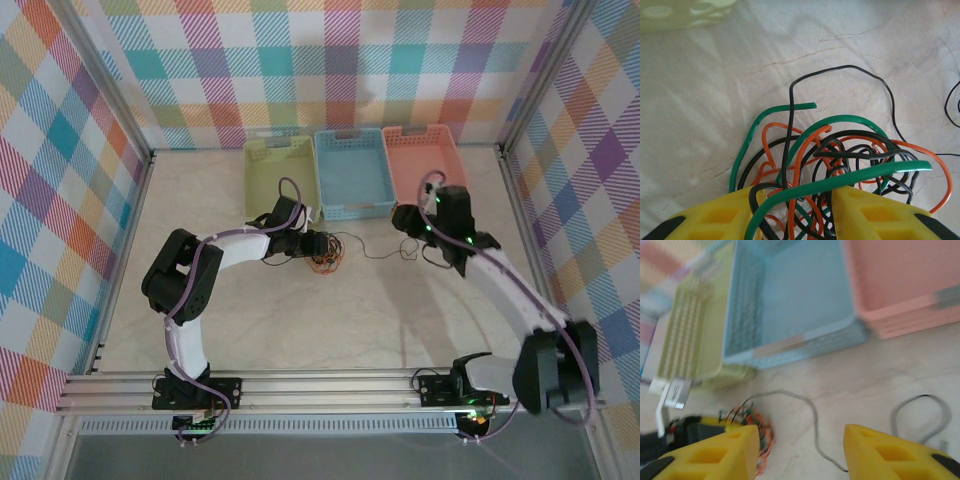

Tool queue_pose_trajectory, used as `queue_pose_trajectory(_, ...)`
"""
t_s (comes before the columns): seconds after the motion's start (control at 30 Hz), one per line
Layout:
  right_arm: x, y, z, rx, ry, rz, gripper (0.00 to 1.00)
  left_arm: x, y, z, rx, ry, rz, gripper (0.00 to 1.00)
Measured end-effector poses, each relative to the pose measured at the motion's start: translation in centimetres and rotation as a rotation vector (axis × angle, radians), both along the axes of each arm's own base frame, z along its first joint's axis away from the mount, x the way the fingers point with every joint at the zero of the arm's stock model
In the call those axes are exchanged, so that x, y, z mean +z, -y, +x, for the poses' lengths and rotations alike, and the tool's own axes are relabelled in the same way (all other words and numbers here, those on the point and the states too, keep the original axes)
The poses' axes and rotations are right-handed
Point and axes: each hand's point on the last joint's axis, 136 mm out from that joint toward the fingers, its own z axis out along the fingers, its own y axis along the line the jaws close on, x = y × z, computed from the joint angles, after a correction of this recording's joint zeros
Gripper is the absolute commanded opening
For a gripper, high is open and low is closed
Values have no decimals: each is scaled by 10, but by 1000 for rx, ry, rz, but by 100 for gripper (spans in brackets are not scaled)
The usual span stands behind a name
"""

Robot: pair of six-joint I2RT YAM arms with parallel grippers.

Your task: Untangle the cables

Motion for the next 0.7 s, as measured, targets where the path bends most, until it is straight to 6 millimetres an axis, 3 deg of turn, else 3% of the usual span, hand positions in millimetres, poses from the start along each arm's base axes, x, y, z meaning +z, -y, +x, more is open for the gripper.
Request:
queue_pose_trajectory(0.13, -22, -37, 16, 142, -103, -4, 46, 0, 0, 0, 0, 0, 0, 40)
queue_pose_trajectory(0.3, -65, -64, 3, 254, -249, -43, 46, 0, 0, 0, 0, 0, 0, 40)
queue_pose_trajectory(0.47, -92, -71, 11, 271, -318, -123, 45, 0, 0, 0, 0, 0, 0, 40)
queue_pose_trajectory(0.7, -130, -60, 1, 261, -431, -226, 46, 0, 0, 0, 0, 1, -1, 40)
